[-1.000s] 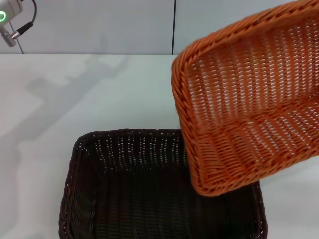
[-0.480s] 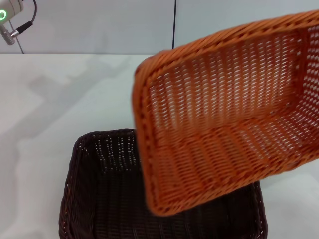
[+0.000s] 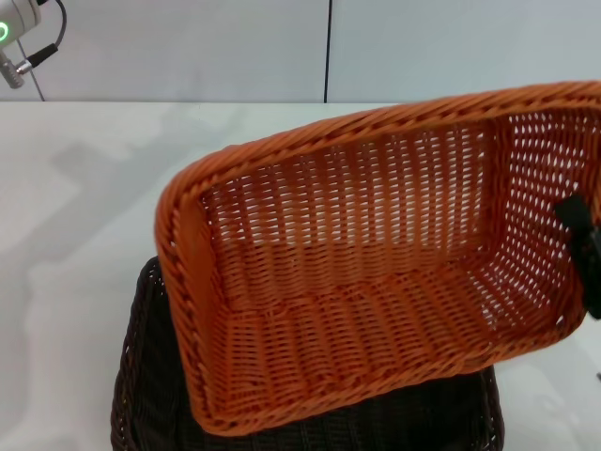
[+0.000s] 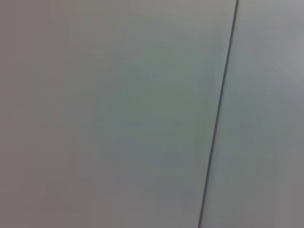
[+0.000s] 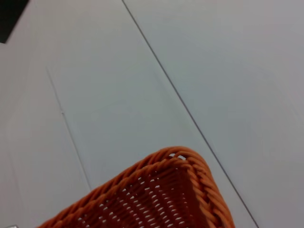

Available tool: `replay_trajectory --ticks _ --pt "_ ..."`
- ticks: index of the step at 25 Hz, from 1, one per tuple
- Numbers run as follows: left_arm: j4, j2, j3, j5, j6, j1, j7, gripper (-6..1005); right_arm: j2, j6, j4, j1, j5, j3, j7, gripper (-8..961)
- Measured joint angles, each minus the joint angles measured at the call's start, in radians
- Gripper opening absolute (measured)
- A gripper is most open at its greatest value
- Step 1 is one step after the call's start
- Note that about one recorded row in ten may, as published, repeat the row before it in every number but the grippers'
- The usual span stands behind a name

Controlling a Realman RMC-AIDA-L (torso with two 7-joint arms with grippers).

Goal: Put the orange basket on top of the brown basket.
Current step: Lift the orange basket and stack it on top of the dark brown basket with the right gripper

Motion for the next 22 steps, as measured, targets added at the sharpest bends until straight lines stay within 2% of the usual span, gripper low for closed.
replay_trajectory --ticks 8,22 --pt "0.011 0.001 0.003 0.039 -0.004 -0.003 -0.001 829 0.004 0.004 0.153 -0.060 -0.012 -0.037 -0.149 157" --pt "0.035 0.003 0.017 0.043 -0.003 -0.006 -0.002 829 0.006 -0.011 0.245 -0.144 -0.012 -0.113 -0.208 158"
